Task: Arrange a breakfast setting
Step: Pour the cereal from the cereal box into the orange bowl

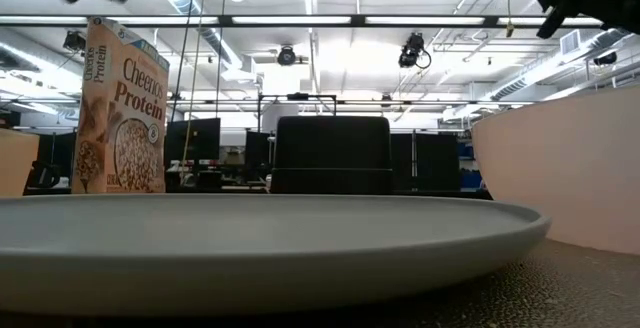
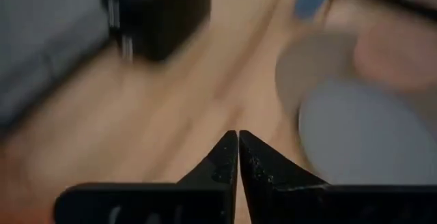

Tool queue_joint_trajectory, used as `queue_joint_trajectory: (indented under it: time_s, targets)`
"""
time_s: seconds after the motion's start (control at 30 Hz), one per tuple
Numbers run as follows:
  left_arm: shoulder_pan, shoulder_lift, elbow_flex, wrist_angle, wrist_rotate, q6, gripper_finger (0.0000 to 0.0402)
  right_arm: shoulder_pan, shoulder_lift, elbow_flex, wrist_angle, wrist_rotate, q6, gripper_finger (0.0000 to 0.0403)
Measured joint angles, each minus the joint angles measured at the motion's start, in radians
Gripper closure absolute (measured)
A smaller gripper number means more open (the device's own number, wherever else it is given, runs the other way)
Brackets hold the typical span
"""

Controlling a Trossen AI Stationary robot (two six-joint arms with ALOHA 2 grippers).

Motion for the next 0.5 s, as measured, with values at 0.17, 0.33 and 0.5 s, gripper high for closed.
queue_joint_trajectory:
  time_s: [0.17, 0.33, 0.5]
  targets:
    - [-0.001, 0.103, 0.035, -0.288, 0.164, -0.316, 0.0378, 0.000, 0.000, 0.000, -0.005, -0.018, 0.035, 0.0385]
    - [0.003, 0.140, -0.025, -0.346, 0.135, -0.424, 0.0364, 0.000, 0.002, 0.000, -0.013, -0.023, 0.028, 0.0385]
    - [0.032, 0.157, -0.078, -0.351, 0.121, -0.490, 0.0296, 0.000, 0.013, 0.010, 0.006, -0.058, -0.005, 0.0385]
